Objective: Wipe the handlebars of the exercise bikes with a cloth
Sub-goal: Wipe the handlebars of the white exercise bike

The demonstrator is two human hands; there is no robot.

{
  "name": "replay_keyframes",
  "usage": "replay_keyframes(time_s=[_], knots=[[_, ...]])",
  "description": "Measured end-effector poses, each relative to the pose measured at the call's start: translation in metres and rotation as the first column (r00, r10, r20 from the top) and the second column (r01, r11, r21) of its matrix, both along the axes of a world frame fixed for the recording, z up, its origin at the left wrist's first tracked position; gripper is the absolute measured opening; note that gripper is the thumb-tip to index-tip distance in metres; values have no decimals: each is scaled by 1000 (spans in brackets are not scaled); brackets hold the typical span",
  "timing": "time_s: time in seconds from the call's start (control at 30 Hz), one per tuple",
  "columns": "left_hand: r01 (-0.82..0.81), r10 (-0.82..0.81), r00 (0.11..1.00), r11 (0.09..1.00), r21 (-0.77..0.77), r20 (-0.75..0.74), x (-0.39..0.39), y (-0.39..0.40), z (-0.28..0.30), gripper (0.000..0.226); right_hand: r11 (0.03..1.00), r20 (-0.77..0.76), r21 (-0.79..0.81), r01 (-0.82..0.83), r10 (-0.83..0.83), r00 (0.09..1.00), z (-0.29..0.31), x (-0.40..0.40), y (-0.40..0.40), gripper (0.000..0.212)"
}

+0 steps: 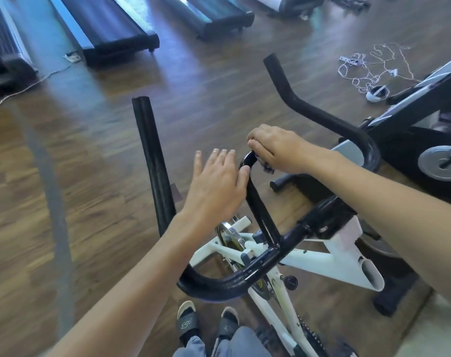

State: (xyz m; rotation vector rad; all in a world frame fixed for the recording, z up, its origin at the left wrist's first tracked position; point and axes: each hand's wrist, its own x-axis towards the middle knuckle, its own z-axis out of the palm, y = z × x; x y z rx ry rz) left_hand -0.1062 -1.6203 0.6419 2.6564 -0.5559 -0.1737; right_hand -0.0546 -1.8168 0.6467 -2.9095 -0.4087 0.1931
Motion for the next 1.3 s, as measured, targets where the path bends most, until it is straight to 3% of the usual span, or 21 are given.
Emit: replay_keyframes(time_s=[0.17, 0.37, 0.43, 0.5, 0.57, 0.8, 0.97, 1.13, 1.3], knots=[[-26, 21, 999, 995, -92, -49, 5, -45, -13, 56, 979, -202, 155, 128, -96, 975, 10, -25, -54, 25], [-87, 90, 996, 984, -155, 14, 10, -53, -24, 46, 984, -271, 140, 114, -72, 960, 3, -62, -101, 29], [-120, 127, 992, 972, -204, 25, 9, -56, -27, 44, 994, -176, 62, 92, -80, 981, -1, -57, -92, 32], [-131, 140, 990, 971, -202, 28, 8, -59, -29, 46, 999, 71, 49, 3, -7, 997, -9, -42, -75, 35], [-126, 133, 991, 977, -174, 29, 9, -59, -27, 48, 994, 211, 45, -99, 88, 974, -16, -28, -57, 38], [-138, 138, 990, 982, -131, -9, 11, -55, -24, 50, 991, 171, 37, -131, 123, 978, -21, -38, -72, 67], [-149, 150, 989, 975, -162, -8, 13, -59, -25, 44, 995, 191, -1, -101, 99, 977, -20, -49, -81, 62], [-169, 171, 985, 976, -141, 4, 15, -58, -24, 39, 986, 137, 99, -136, 122, 983, -14, -15, -52, 75], [-185, 185, 983, 974, -132, -11, 13, -59, -23, 37, 977, 150, 185, -105, 77, 986, -19, -40, -76, 70]])
